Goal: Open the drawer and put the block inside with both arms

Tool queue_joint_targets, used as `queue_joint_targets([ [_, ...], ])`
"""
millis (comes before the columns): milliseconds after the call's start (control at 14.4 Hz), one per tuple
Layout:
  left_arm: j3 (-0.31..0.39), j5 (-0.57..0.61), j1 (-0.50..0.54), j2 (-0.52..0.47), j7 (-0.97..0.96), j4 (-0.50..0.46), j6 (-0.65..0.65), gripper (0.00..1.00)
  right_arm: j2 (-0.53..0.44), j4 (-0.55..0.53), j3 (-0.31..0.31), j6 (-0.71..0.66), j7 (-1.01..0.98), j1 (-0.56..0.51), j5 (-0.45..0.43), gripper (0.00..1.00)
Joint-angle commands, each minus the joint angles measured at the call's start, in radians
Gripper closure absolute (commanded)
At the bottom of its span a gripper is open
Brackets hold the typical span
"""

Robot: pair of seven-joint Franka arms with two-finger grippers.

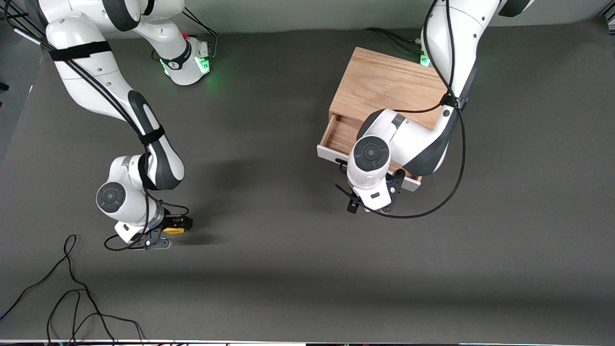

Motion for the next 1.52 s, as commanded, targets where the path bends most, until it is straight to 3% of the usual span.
queue_joint_targets([
  [0, 0.011, 0.021, -0.001, 0.051, -0.015, 0.076, 0.102, 0.0, 0.0, 0.0, -0.004, 0.012, 0.02, 0.007, 0.011, 0.0],
  [69, 0.011, 0.021, -0.001, 0.052, -0.015, 0.076, 0.119, 0.0, 0.0, 0.0, -0.004, 0.012, 0.018, 0.007, 0.011, 0.03],
  [485, 0.012, 0.036, -0.001, 0.06, -0.013, 0.081, 0.177, 0.0, -0.003, 0.0, -0.004, 0.007, 0.007, 0.007, 0.011, 0.38],
  [693, 0.015, 0.038, 0.014, 0.042, -0.004, 0.123, 0.133, 0.0, -0.006, 0.0, -0.004, 0.005, 0.006, 0.006, 0.011, 0.57],
  [832, 0.024, 0.039, 0.034, 0.023, 0.005, 0.183, 0.049, 0.0, -0.011, 0.002, -0.004, 0.004, 0.006, 0.006, 0.009, 0.65],
  [1040, 0.021, 0.033, 0.106, -0.018, 0.042, 0.255, -0.086, 0.0, -0.038, 0.011, -0.004, -0.02, 0.006, 0.007, 0.009, 0.66],
  [1248, 0.015, -0.014, 0.193, -0.116, 0.237, 0.251, -0.244, 0.0, -0.096, 0.081, -0.002, -0.195, 0.007, 0.009, 0.009, 0.67],
  [1455, 0.017, -0.072, 0.288, -0.204, 0.541, 0.24, -0.459, 0.0, -0.116, 0.228, -0.001, -0.397, 0.017, 0.026, 0.011, 0.67],
])
